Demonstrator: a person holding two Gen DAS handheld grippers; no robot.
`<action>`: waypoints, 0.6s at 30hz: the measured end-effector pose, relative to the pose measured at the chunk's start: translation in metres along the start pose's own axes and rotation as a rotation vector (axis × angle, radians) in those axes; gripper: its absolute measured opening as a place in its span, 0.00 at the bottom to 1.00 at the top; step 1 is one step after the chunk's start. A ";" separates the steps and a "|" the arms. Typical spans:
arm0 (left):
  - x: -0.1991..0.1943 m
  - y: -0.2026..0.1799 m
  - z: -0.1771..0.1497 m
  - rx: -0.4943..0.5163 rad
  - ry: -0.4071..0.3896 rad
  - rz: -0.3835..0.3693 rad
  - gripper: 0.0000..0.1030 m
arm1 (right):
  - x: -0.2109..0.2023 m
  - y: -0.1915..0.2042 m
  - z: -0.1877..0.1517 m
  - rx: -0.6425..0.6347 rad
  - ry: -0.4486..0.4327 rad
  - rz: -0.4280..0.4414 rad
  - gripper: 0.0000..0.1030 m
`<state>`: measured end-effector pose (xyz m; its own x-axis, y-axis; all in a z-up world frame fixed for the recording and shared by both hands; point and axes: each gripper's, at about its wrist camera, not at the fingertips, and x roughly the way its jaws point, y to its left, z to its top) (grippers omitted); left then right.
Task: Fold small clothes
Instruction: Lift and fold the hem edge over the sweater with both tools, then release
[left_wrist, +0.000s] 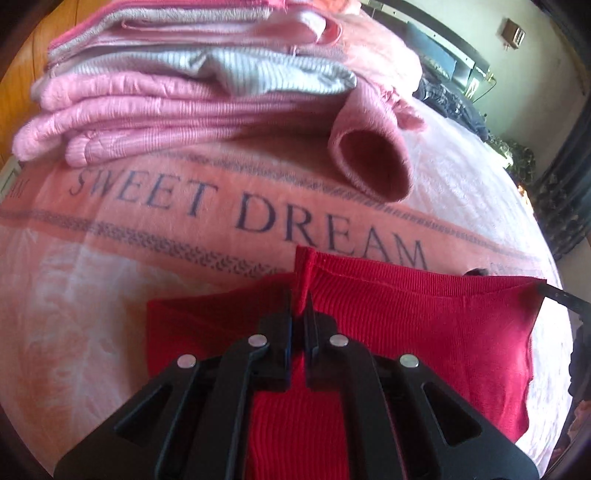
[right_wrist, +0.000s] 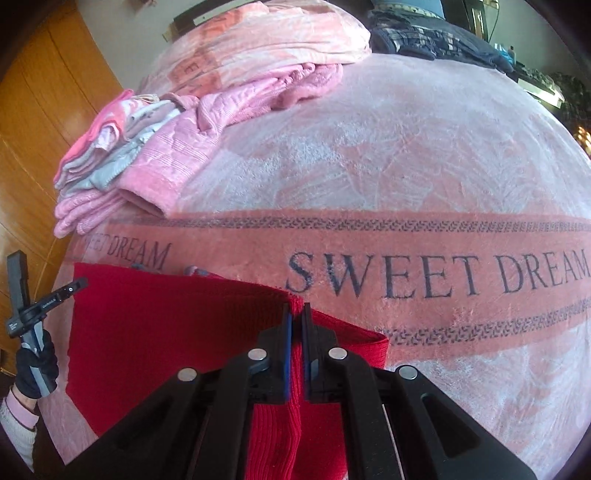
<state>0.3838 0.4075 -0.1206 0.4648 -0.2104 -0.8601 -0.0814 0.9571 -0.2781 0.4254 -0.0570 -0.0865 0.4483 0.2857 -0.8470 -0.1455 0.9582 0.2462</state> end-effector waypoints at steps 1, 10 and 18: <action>0.005 0.000 -0.001 0.011 0.005 0.010 0.03 | 0.006 -0.002 -0.001 0.004 0.008 -0.007 0.04; 0.027 0.019 -0.003 -0.043 0.061 0.056 0.28 | 0.047 -0.010 -0.004 0.040 0.092 -0.062 0.13; -0.059 0.002 -0.037 0.057 -0.060 0.068 0.45 | -0.035 -0.006 -0.050 0.009 0.014 0.034 0.24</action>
<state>0.3236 0.4147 -0.0867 0.5124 -0.1340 -0.8482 -0.0653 0.9788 -0.1940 0.3663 -0.0729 -0.0823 0.4308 0.3181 -0.8445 -0.1529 0.9480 0.2791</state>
